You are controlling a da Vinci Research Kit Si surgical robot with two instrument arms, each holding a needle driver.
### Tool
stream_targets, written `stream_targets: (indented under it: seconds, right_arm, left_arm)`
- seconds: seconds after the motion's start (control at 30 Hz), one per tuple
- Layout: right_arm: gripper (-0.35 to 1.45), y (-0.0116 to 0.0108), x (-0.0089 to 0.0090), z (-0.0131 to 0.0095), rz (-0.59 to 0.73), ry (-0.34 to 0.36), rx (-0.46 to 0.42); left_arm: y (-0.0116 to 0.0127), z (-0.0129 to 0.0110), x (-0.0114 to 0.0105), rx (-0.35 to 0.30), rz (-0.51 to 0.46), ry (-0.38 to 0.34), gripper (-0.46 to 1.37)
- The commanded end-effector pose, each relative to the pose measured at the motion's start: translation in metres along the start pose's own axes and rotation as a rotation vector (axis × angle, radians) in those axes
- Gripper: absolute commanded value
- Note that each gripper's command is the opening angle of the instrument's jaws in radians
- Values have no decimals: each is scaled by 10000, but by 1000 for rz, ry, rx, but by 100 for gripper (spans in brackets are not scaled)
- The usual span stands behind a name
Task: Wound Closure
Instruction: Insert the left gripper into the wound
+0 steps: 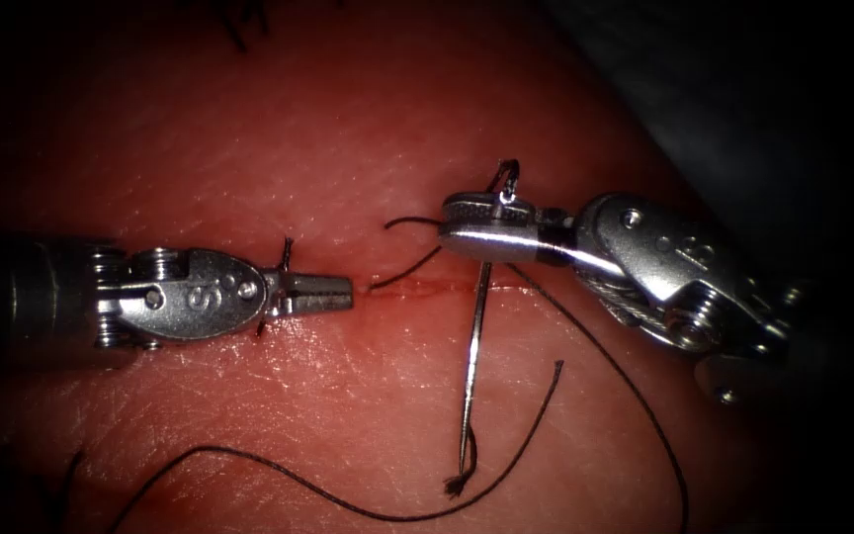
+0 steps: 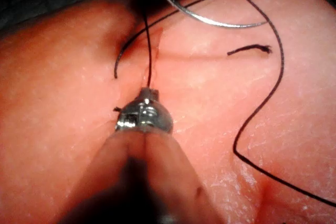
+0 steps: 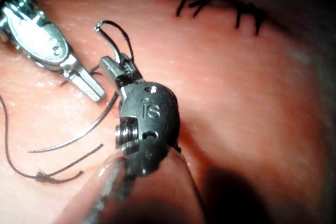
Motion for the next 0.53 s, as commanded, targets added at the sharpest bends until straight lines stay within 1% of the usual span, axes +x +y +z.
stream_targets:
  seconds: [0.03, 0.23, 0.33, 0.53]
  right_arm:
    - [-35, -1, 1, 0, -14, 0, -7]
    - [-35, -3, 2, -1, -25, 1, -5]
    - [-35, -5, 1, -1, -25, 2, -3]
    - [-35, -10, 2, -3, -25, 4, 0]
  left_arm:
    - [-1, 3, -2, -12, -5, -10, -35]
    - [-5, 11, -12, -5, -10, -13, -35]
    - [-5, 14, -16, -16, -11, -16, -35]
    - [-5, 15, -17, -19, -10, -18, -35]
